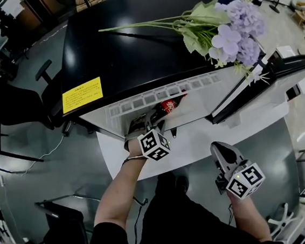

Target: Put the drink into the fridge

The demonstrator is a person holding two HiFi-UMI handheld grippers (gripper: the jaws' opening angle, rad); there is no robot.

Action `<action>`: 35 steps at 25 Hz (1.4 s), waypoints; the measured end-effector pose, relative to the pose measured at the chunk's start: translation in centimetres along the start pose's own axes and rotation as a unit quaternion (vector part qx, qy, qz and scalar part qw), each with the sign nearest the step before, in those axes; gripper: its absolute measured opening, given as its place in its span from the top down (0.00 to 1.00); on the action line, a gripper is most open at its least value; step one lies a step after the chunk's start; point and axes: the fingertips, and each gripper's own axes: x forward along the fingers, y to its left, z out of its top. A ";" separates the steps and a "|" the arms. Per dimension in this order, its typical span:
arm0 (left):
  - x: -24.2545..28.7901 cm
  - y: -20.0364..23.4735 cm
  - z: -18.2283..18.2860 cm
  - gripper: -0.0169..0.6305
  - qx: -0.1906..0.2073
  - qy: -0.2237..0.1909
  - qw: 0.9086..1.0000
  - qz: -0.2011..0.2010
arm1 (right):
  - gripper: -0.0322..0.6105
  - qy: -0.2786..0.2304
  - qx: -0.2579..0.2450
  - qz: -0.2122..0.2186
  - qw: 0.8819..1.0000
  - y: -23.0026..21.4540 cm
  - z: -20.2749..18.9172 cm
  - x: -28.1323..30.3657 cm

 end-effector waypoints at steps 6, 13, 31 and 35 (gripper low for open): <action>0.0 -0.5 -0.5 0.68 -0.027 0.003 1.000 -0.007 | 0.93 0.002 -0.004 0.003 1.000 0.5 0.2 0.3; 0.2 -0.7 -2.1 0.75 -0.099 0.029 0.995 0.002 | 0.93 0.004 -0.004 -0.001 1.000 0.6 0.2 0.1; -1.5 2.8 -0.8 0.82 -0.273 -0.001 0.961 0.042 | 0.93 -0.008 -0.006 0.002 1.000 1.2 1.8 -0.9; -4.2 2.6 0.1 0.82 -0.291 -0.019 0.956 0.041 | 0.93 -0.024 -0.008 0.013 1.000 2.1 2.8 -1.4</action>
